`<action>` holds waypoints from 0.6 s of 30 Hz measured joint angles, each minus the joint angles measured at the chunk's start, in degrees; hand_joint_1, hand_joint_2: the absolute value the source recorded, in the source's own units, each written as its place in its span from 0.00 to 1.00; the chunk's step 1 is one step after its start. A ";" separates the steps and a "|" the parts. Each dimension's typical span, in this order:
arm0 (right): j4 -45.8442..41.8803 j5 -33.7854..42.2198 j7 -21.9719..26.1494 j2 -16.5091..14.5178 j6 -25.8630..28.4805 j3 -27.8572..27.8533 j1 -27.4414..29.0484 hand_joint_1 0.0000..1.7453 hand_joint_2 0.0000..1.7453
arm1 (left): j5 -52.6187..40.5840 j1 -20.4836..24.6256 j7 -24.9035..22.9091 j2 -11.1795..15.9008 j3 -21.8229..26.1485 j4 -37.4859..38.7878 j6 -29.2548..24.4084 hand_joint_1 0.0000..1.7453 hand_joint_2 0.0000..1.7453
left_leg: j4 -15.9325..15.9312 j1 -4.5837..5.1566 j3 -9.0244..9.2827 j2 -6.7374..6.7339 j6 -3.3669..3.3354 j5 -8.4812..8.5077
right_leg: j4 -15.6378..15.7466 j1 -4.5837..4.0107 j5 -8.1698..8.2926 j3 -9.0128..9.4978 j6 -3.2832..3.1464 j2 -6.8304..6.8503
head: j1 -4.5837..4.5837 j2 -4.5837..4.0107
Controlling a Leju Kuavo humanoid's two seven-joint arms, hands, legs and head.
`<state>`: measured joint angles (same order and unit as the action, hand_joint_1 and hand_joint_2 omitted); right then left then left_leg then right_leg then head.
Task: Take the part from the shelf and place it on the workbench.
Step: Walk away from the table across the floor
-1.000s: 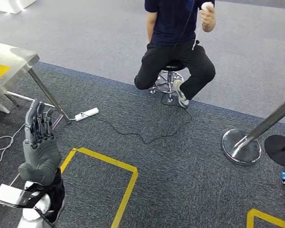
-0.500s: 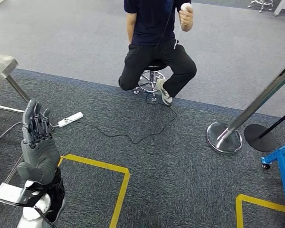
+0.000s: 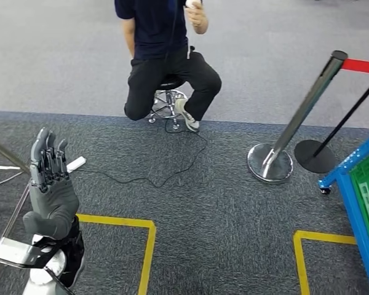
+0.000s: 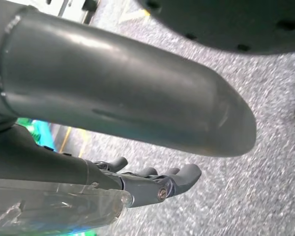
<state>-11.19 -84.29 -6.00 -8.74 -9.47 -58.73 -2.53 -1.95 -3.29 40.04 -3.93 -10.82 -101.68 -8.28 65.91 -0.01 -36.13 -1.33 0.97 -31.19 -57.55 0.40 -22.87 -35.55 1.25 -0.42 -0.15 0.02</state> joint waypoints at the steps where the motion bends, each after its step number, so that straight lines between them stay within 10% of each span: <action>1: 0.00 0.03 0.01 0.00 -0.02 0.00 -0.08 0.00 0.00 | 0.00 -0.10 0.00 0.02 0.00 0.00 -0.02 0.00 0.00 | 3.68 -0.01 -1.96 0.58 0.09 -1.28 | 0.05 0.07 0.08 -0.07 -0.18 -0.54 | 0.03 0.00; 3: 0.00 0.07 0.01 0.00 -0.05 0.00 -0.11 0.00 0.00 | -0.01 -0.21 0.00 0.04 0.00 0.00 -0.02 0.00 0.00 | 6.79 -0.09 -3.91 1.05 0.28 -1.08 | 0.10 0.23 0.22 -0.14 -0.31 -1.71 | 0.03 0.00; 7: 0.00 0.07 0.02 0.02 -0.06 -0.01 -0.13 0.00 0.00 | -0.01 -0.14 0.00 0.04 0.00 0.00 -0.02 0.00 0.00 | -4.86 -1.03 1.49 3.76 0.74 5.96 | -0.12 0.58 0.45 -0.32 0.40 -4.22 | 0.07 0.00; 11: 0.00 0.08 0.07 0.04 -0.07 -0.03 0.03 0.00 0.00 | -0.01 -0.16 0.00 0.03 -0.01 0.00 -0.02 0.00 0.00 | -9.01 -1.18 3.13 4.65 0.13 6.00 | -0.03 0.89 1.10 -1.45 2.02 -5.66 | 0.12 0.00; 15: 0.00 0.08 0.10 0.03 -0.13 -0.05 0.12 0.00 0.00 | -0.03 -0.07 0.00 -0.03 -0.04 0.00 0.07 0.00 0.00 | -9.45 -0.91 3.51 2.28 -0.98 6.25 | -8.09 0.40 -3.48 -5.19 2.70 -0.77 | -0.56 0.00; 18: 0.01 0.08 0.14 0.00 -0.23 -0.07 -0.04 0.00 0.00 | -0.02 -0.15 0.00 -0.02 -0.05 0.00 0.11 0.00 0.00 | -9.44 -0.43 3.59 0.28 -1.34 6.09 | -15.87 0.30 -6.02 -8.45 2.46 0.02 | -0.64 0.00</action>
<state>-11.19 -84.21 -5.86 -8.74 -9.70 -58.80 -2.57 -1.97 -3.44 40.04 -3.96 -10.87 -101.68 -8.17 56.47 -0.44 -32.55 -1.04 -0.36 -25.10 -73.42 0.70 -28.89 -44.00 3.71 -0.40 -0.80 0.02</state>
